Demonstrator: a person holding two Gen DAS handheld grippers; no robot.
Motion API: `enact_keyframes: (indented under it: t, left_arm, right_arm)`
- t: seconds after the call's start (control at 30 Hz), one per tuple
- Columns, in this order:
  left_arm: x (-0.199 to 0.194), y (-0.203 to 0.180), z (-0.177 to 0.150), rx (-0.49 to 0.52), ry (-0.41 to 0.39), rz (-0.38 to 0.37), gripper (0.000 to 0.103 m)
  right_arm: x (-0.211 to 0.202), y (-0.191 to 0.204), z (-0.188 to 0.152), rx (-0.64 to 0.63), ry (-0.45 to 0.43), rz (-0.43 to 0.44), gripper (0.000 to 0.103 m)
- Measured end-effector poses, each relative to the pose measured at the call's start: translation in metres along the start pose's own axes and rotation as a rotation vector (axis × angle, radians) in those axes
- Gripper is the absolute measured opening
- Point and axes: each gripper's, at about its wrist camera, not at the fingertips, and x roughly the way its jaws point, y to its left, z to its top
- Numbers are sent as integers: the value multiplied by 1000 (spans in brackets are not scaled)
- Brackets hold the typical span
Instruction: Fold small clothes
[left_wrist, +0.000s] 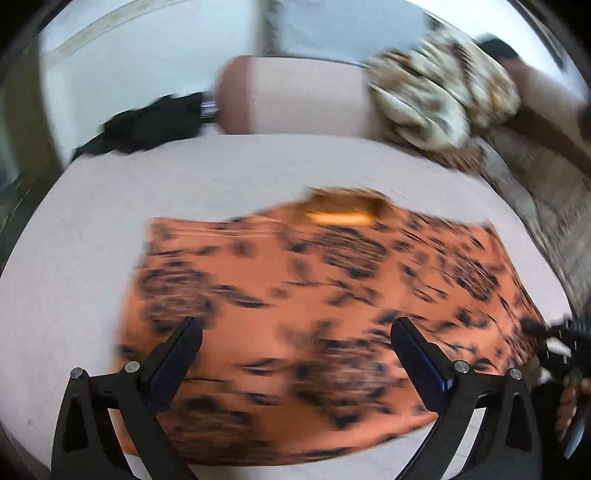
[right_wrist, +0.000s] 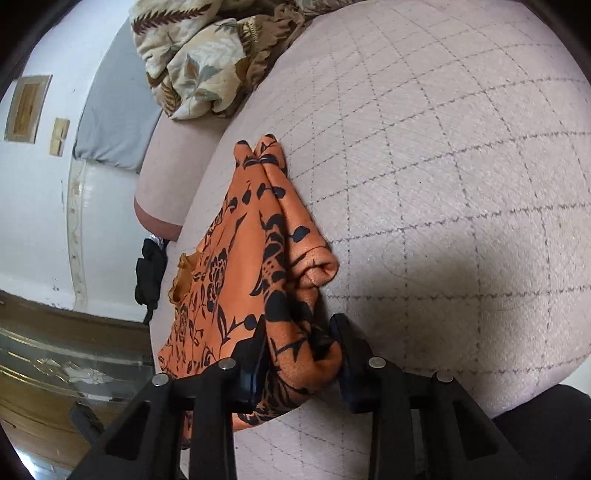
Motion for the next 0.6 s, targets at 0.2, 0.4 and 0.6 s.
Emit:
enact_keyframes:
  t: [0.2, 0.4, 0.6]
  left_arm:
    - [42, 108, -33, -315, 199, 136, 96]
    - [36, 104, 33, -191, 81, 172, 95]
    - [129, 138, 79, -57, 250, 449, 94]
  right_arm:
    - [0, 0, 1, 1, 5, 3, 35]
    - [1, 2, 2, -6, 12, -7, 35]
    - [0, -2, 3, 1, 20, 12, 35]
